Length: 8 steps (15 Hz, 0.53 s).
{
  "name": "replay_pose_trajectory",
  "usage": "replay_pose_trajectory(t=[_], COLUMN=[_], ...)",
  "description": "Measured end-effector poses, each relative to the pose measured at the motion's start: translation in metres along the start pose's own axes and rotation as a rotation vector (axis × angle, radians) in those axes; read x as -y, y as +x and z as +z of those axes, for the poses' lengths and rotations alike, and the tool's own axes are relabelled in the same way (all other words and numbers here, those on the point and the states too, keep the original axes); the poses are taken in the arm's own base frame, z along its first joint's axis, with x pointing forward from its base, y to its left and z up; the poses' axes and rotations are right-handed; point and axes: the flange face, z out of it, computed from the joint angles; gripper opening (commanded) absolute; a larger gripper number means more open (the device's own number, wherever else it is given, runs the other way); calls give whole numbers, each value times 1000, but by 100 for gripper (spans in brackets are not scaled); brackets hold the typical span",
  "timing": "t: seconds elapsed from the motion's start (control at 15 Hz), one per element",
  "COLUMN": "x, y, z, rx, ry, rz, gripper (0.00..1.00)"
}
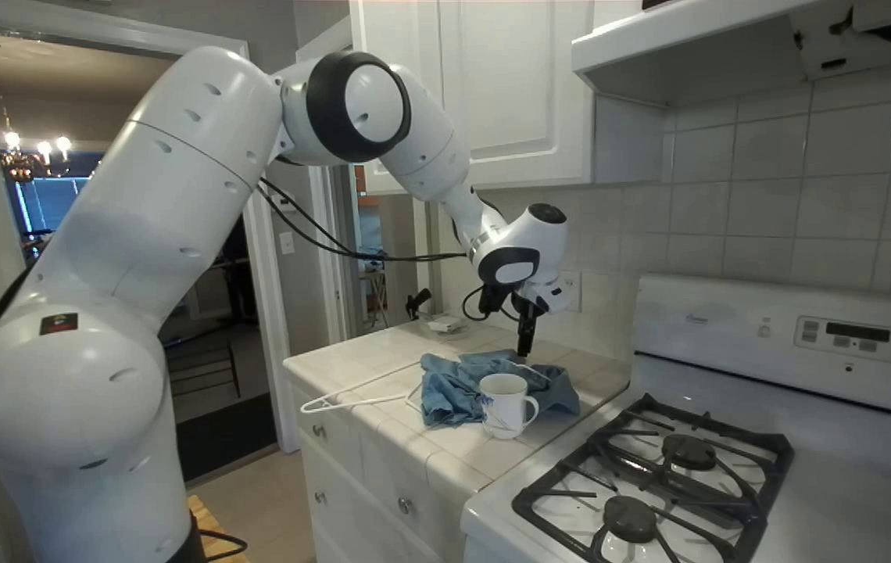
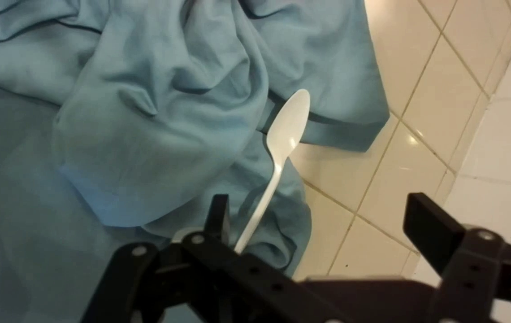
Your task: Put the white spoon in the mug.
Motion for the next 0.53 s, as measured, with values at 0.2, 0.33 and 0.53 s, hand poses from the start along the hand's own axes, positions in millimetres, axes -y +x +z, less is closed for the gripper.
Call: replay_pose_trajectory(t=[0.2,0.33,0.53], x=[-13,-21,-30], y=[9,17,29], z=[6,10,14], rx=[20,29,39], ry=[-22,-36,-52], rz=[27,41,55], gripper=[100,100,100])
